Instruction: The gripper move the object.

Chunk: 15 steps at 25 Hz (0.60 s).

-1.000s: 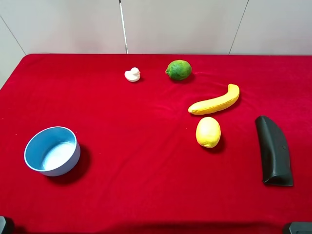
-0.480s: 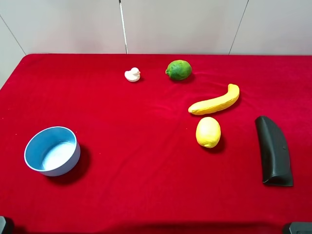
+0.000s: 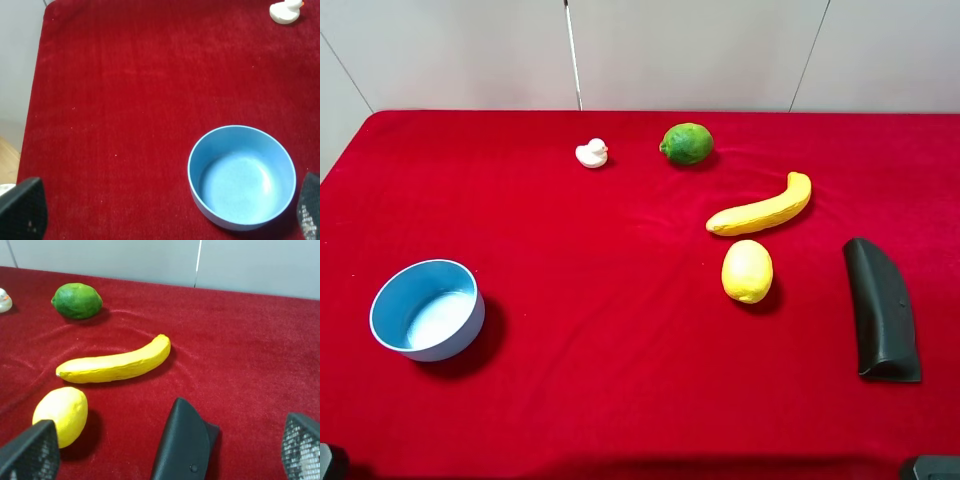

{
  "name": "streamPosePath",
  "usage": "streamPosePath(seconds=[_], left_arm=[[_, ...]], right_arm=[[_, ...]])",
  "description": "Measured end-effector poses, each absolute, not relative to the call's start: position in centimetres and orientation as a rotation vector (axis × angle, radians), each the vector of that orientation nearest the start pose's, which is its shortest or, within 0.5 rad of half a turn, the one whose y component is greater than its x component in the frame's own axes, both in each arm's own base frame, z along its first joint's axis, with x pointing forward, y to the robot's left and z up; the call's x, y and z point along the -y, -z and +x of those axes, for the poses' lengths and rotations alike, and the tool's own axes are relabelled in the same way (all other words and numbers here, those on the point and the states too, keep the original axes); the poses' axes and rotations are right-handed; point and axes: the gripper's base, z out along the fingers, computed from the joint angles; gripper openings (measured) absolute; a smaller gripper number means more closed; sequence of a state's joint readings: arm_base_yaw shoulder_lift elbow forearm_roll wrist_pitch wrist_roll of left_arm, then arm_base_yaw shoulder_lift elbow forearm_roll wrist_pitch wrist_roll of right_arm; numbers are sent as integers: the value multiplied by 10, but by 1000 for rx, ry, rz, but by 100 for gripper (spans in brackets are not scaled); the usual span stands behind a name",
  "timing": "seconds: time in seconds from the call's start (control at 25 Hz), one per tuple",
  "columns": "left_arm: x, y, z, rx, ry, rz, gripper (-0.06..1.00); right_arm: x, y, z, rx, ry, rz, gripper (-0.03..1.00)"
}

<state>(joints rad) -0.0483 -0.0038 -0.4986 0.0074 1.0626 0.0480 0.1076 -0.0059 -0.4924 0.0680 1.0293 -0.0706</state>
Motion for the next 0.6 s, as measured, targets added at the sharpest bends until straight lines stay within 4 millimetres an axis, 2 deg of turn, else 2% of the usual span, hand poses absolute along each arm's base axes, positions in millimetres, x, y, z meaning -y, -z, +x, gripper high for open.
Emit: streamPosePath(seconds=[0.6], left_arm=[[-1,-277,-5,-2041,-9,98,99]], right_arm=[[-5,-278,-4,-2006,-105,-181,69]])
